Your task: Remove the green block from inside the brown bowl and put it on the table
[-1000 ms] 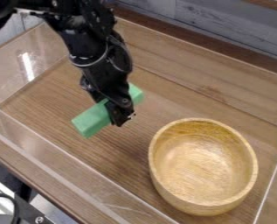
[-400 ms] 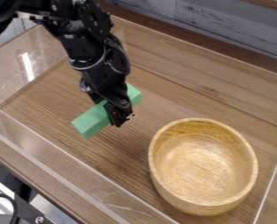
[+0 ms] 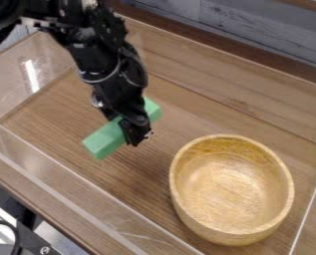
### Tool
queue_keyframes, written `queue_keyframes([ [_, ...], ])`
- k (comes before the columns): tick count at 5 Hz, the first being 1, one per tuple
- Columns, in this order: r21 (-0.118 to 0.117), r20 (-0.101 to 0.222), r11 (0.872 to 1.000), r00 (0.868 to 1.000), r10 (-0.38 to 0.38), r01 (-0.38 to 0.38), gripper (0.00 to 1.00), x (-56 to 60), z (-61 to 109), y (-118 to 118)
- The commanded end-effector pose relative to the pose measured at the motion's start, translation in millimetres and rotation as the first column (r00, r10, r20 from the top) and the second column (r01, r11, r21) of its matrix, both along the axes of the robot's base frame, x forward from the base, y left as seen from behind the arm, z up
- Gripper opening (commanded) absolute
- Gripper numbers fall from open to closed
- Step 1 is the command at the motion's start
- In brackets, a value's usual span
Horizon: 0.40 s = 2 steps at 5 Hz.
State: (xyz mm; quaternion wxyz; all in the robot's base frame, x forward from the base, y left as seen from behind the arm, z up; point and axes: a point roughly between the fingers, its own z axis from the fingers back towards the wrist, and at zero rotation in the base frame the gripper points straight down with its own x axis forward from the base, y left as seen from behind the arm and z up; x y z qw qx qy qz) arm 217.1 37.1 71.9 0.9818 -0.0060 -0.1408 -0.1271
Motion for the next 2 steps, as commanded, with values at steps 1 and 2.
queue_keyframes([
  [1,0.004,0.034,1.000,0.999,0.016,-0.017,0.00,6.4,4.6,3.8],
  [2,0.002,0.038,1.000,0.999,0.020,-0.020,0.00,7.5,3.2,4.6],
])
